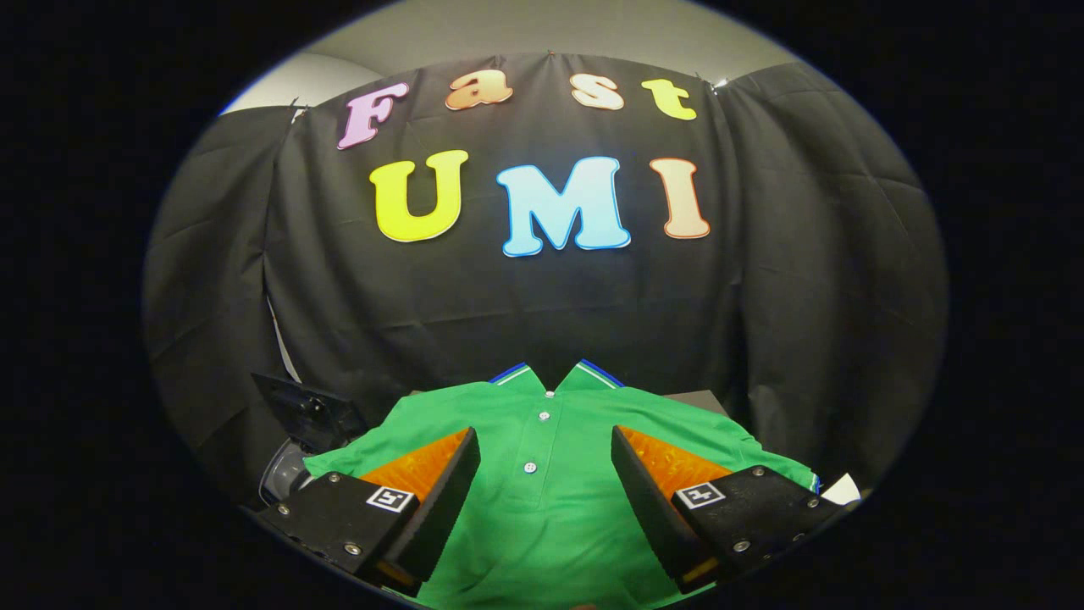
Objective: Put the clothes into the washing machine and then close the washing machine lid.
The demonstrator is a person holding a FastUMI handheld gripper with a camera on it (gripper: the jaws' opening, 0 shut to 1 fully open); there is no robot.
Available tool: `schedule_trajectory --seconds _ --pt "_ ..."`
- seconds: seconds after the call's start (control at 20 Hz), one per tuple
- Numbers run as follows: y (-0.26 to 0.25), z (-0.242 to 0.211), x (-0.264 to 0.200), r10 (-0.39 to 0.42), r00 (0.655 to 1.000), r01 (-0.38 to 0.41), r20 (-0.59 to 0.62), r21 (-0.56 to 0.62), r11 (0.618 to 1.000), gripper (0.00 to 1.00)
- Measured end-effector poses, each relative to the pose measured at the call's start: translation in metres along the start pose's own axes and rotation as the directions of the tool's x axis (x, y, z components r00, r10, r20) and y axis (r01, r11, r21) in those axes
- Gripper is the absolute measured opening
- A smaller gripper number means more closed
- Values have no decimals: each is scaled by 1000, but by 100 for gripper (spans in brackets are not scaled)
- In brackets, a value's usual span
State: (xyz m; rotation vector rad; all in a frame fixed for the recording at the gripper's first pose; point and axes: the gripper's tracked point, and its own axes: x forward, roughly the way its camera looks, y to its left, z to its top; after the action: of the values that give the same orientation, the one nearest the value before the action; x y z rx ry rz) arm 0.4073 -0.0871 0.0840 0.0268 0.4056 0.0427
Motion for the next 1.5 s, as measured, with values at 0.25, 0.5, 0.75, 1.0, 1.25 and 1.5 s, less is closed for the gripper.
schedule_trajectory --seconds 0.25,0.5,0.75,1.0,1.25,1.5 --pt "-3 -5 39 -2 993 7 -116 38 999 96" --pt "-9 -22 60 -26 973 25 -229 -7 1000 96" --pt "-6 -37 65 19 952 -9 -304 34 999 96" --pt "-2 -46 64 28 941 -28 -338 6 1000 90" --pt "2 -55 58 47 942 -67 -332 -47 997 52" --pt "11 -54 55 100 942 -98 -321 20 995 2"
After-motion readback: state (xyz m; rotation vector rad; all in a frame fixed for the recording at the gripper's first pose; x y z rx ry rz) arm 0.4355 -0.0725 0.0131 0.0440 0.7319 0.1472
